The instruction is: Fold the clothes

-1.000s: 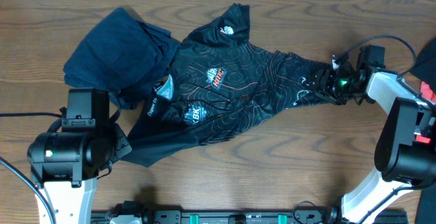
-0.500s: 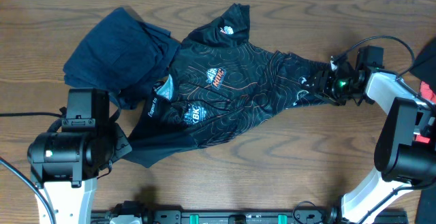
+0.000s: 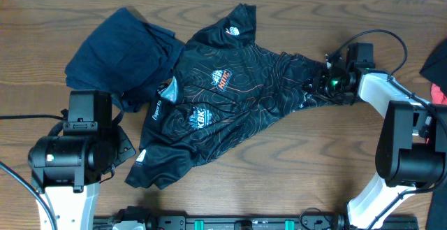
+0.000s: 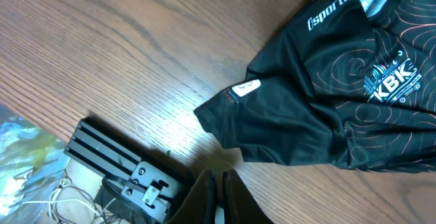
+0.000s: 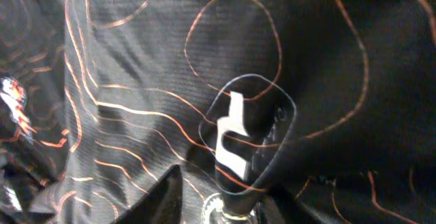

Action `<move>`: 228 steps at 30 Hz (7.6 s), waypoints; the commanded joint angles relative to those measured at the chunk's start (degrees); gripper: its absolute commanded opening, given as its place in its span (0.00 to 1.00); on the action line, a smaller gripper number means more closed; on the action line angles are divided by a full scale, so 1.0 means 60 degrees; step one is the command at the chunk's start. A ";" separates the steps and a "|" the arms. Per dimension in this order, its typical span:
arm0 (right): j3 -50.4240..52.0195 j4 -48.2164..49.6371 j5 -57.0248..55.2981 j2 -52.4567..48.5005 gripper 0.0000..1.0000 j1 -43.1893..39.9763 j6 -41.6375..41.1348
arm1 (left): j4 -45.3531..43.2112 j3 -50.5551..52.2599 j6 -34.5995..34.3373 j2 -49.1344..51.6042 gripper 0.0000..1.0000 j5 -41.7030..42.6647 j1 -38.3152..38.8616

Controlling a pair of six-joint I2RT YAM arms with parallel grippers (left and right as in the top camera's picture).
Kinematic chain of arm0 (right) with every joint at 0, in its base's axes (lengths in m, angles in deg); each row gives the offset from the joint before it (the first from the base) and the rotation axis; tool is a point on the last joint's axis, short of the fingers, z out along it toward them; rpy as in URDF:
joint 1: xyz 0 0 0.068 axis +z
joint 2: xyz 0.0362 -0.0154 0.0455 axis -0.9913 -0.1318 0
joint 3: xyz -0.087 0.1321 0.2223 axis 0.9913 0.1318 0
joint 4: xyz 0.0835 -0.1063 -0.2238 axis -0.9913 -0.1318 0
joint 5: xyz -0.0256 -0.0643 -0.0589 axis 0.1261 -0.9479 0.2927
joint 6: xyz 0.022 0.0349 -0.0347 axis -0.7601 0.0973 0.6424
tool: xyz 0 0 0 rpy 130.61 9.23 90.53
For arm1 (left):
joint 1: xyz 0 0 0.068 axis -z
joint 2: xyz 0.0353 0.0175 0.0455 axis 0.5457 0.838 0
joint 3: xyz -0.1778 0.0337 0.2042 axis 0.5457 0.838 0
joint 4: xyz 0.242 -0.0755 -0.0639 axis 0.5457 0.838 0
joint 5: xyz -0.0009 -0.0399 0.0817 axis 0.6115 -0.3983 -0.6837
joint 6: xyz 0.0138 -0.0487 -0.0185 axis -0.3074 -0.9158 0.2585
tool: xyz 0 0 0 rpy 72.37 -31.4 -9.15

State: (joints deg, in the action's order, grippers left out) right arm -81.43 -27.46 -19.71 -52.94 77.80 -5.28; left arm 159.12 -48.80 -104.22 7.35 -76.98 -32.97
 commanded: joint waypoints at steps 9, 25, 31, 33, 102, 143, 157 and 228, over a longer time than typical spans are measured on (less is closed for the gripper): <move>0.0058 -0.1162 -0.0368 0.1916 0.01 -0.0976 0.0331 | 0.0200 -0.0087 0.0135 -0.0007 0.08 0.0408 -0.0033; 0.0062 -0.9092 -0.4703 0.6488 0.01 -0.1399 -0.2382 | 0.0157 0.1610 0.0178 -0.0007 0.58 0.2805 -0.0029; 0.0062 -0.8903 -0.5144 0.6819 0.35 -0.1399 -0.2335 | -0.0419 0.3031 0.0514 -0.0007 0.70 0.3453 -0.0022; 0.0062 -0.8604 -0.5140 0.6808 0.45 -0.1399 -0.2266 | -0.0743 0.3621 0.0568 -0.0007 0.72 0.4029 -0.0022; -0.0113 0.5329 -0.1173 -0.0852 0.59 0.2065 -0.0871 | -0.2849 0.2772 0.3238 0.4725 0.06 0.4597 0.0051; -0.0448 0.2943 -0.3402 0.5089 0.01 0.0521 0.0375 | -0.1676 0.1075 0.4087 0.4277 0.06 0.4586 0.0047; -0.1501 0.0831 -0.3435 0.9704 0.01 -0.2736 -0.0605 | 0.0262 -0.5978 0.3333 0.1774 0.06 0.1191 0.0047; -0.4834 -0.6852 -0.1909 0.1883 0.99 -0.3676 0.1129 | -0.0667 -1.1271 0.4295 0.7125 0.96 0.0211 0.0266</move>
State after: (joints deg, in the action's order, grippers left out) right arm -111.49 -63.59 -22.90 -41.25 54.96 1.93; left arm 151.66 -115.96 -77.64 53.39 -75.12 -31.12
